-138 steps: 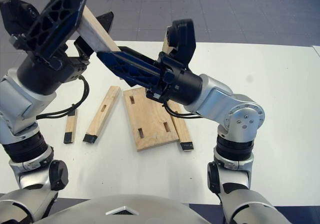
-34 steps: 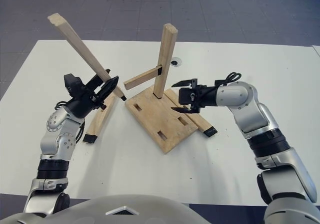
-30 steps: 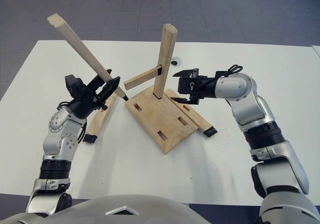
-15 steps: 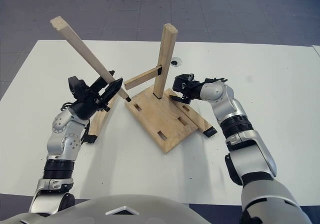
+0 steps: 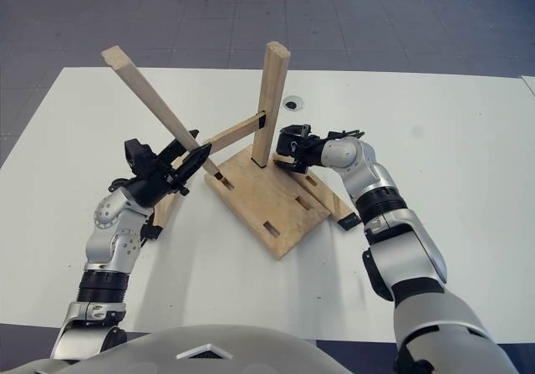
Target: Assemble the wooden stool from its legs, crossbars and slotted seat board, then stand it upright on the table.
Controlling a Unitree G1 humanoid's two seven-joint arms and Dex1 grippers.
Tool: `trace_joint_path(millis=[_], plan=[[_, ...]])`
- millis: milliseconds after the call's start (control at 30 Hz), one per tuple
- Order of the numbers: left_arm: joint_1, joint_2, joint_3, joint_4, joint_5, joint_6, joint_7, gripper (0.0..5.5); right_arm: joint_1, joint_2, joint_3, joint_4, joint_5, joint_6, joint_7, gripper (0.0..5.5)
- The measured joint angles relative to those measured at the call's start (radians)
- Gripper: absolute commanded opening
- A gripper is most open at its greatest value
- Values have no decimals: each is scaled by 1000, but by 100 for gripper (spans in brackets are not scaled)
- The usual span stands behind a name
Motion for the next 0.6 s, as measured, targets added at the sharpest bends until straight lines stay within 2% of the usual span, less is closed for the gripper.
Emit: trace_joint_path(millis=[267, 600], plan=[[64, -5, -15, -36, 20, -28, -8, 205, -11, 15, -8, 43, 0, -26, 6, 376], [79, -41, -23, 6, 108, -175, 48, 205, 8, 18, -32, -29, 19, 26, 70, 376]])
